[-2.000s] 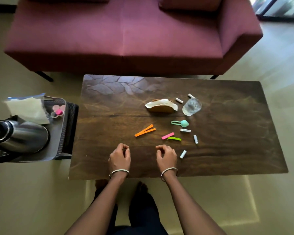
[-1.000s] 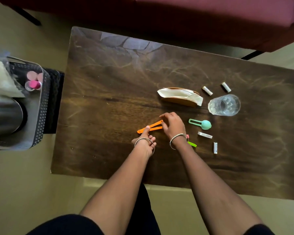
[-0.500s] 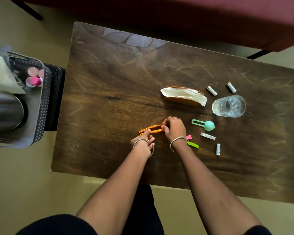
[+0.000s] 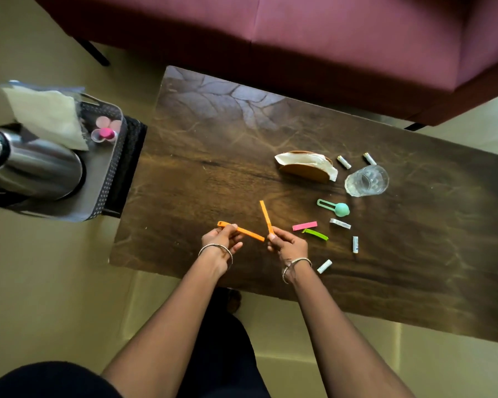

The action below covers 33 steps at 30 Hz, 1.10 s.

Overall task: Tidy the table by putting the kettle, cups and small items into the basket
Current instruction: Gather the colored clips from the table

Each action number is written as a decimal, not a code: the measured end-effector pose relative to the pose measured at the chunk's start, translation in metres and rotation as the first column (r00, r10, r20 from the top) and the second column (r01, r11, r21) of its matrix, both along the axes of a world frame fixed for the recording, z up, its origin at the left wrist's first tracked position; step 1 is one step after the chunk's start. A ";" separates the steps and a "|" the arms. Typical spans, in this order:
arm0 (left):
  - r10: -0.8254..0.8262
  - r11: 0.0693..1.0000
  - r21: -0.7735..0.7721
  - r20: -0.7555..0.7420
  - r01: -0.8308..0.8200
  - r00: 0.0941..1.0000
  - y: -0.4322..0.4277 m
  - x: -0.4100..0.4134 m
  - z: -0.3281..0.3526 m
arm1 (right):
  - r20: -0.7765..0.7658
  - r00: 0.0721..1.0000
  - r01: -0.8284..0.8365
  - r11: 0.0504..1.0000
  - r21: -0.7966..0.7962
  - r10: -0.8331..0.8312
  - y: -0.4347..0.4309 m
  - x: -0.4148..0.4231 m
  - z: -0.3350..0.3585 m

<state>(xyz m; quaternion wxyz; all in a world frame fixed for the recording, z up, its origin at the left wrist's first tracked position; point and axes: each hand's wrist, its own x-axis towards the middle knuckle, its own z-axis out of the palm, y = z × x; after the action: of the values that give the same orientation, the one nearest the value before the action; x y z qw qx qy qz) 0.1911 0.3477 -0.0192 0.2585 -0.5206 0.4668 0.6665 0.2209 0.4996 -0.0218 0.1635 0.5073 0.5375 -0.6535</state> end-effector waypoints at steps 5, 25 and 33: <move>0.034 0.999 0.032 -0.069 -0.032 0.997 -0.035 0.033 0.034 | -0.017 0.991 0.132 0.989 -0.067 -0.134 -0.028 0.033 0.029; 0.057 0.992 -0.090 -0.265 -0.083 0.962 -0.221 0.039 0.081 | -0.276 0.956 -0.093 0.996 0.016 0.094 -0.188 -0.013 0.096; -0.016 0.984 -0.174 -0.238 -0.026 0.971 -0.295 -0.015 0.061 | -0.209 0.973 -0.100 0.995 0.005 0.099 -0.276 -0.055 0.080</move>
<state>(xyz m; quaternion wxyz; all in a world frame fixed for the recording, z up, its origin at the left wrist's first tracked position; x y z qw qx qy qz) 0.1758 0.0531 0.0419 0.1520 -0.4588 0.5500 0.6811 0.1655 0.2237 0.0579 0.1401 0.4077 0.5746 -0.6957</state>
